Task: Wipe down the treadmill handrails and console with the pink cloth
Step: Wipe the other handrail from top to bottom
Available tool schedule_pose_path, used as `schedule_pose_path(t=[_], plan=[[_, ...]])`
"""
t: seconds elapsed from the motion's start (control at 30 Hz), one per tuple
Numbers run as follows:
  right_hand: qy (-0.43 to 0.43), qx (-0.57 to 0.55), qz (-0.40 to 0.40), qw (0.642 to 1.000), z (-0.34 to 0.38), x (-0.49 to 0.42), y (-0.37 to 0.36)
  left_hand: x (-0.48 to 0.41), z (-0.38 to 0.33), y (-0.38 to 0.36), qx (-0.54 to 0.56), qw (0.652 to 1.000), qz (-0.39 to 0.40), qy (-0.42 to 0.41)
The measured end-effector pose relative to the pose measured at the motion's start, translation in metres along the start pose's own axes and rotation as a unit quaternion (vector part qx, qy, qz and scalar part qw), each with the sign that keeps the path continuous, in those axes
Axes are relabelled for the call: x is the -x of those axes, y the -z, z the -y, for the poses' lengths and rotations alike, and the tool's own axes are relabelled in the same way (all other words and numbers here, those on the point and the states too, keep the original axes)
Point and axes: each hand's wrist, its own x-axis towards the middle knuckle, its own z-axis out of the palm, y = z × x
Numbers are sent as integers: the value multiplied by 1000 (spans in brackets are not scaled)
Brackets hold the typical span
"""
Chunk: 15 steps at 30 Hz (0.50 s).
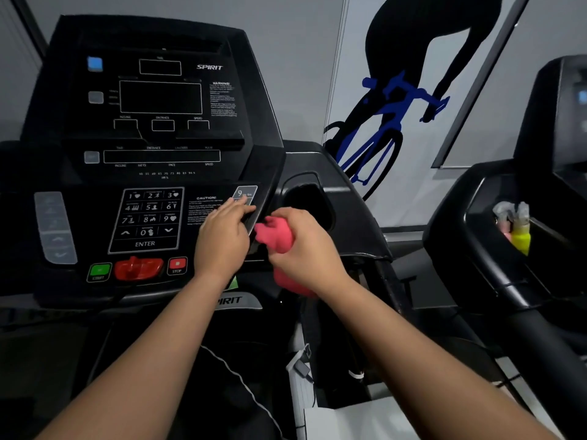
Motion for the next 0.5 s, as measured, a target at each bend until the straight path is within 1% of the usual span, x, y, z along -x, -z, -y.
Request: schedule_pose_path(t=[0.07, 0.13, 0.2, 0.23, 0.3, 0.4, 0.47, 0.5], plan=[[-73, -40, 13, 996, -2, 4, 4, 0, -1, 0, -6, 1000, -2, -1], [-131, -63, 46, 988, -9, -1, 8, 1, -2, -1, -14, 1000, -2, -1], [-158, -136, 109, 972, -16, -9, 12, 1, -2, -1, -20, 1000, -6, 0], [-160, -187, 150, 958, -20, -13, 13, 1, -2, -2, -22, 1000, -10, 1], [-158, -279, 241, 916, -26, -18, 17, 1, -1, -3, -25, 1000, -16, 0], [-182, -384, 355, 833, -30, -25, 22, 0, -2, -4, -33, 999, -18, -5], [-206, -414, 408, 787, -32, -30, 24, 1, -2, -3, -38, 999, -17, -7], [-209, -415, 428, 775, -32, -33, 26, 0, -3, -3, -42, 999, -19, -11]])
